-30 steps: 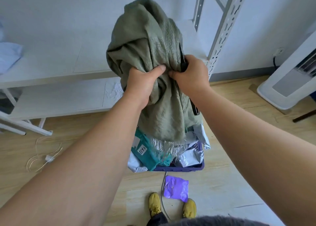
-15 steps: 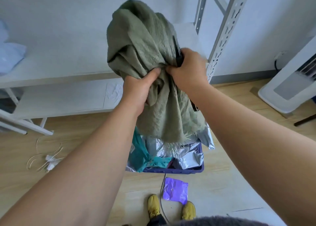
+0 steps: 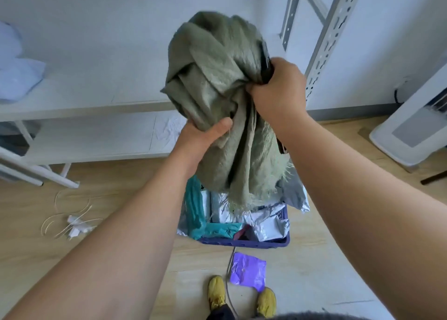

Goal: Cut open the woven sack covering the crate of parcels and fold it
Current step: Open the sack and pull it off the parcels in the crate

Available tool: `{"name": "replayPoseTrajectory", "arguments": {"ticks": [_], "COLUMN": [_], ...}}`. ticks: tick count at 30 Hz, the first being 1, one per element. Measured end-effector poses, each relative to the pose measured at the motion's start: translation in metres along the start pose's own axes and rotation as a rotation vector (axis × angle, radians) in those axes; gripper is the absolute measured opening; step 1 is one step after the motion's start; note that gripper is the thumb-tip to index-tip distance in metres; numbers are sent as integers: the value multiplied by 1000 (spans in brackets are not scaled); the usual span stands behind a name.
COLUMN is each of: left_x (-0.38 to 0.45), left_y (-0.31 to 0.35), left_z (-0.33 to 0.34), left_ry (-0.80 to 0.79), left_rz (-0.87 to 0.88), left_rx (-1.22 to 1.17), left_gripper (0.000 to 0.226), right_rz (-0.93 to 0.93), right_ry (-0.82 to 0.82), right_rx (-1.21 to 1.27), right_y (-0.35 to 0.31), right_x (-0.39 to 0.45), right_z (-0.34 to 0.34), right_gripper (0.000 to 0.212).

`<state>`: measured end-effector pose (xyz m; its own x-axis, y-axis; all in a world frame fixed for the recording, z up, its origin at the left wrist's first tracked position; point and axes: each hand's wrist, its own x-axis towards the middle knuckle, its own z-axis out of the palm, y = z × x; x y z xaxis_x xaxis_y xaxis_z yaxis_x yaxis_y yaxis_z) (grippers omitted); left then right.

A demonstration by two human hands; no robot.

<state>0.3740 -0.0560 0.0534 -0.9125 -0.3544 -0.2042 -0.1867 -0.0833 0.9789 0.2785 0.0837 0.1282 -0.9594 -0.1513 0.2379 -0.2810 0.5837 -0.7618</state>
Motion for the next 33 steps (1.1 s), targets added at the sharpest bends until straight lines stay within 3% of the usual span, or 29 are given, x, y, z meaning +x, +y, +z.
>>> {"name": "replayPoseTrajectory", "arguments": {"ticks": [3,6,10,13,15,19,22,25,28,31,33], "left_x": [-9,-19,-16,-8,-6,-3,-1,0,0,-4,-8], "left_y": [-15,-40,-54,-56,-56,-52,-45,-41,-38,-34,-31], "left_z": [5,17,38,40,34,26,29,35,39,31,21], "left_ry": [-121,-66,217,412,483,464,468,470,355,205,71], "left_rz": [-75,-146,-18,-72,-118,-182,-214,-267,-308,-234,-164], "left_rx": [317,505,162,-85,-170,-314,-373,-332,-294,-95,25], "left_gripper": [89,82,44,22,16,34,18,35,57,69,70], "right_rz": [45,88,215,179,147,249,235,217,270,312,327], "right_ry": [-72,-143,-263,-334,-388,-497,-510,-490,-445,-385,-331], "right_rx": [52,139,353,412,318,48,-30,37,103,122,158], "right_y": [-5,-12,-17,-6,10,56,78,89,95,97,95], "right_x": [0,-2,-10,-13,-17,-42,-73,-96,-100,-89,-80], "right_z": [-7,-7,9,13,12,22,40,57,69,70,66], "right_gripper": [16,20,20,25,45,98,111,98,62,26,16]}}
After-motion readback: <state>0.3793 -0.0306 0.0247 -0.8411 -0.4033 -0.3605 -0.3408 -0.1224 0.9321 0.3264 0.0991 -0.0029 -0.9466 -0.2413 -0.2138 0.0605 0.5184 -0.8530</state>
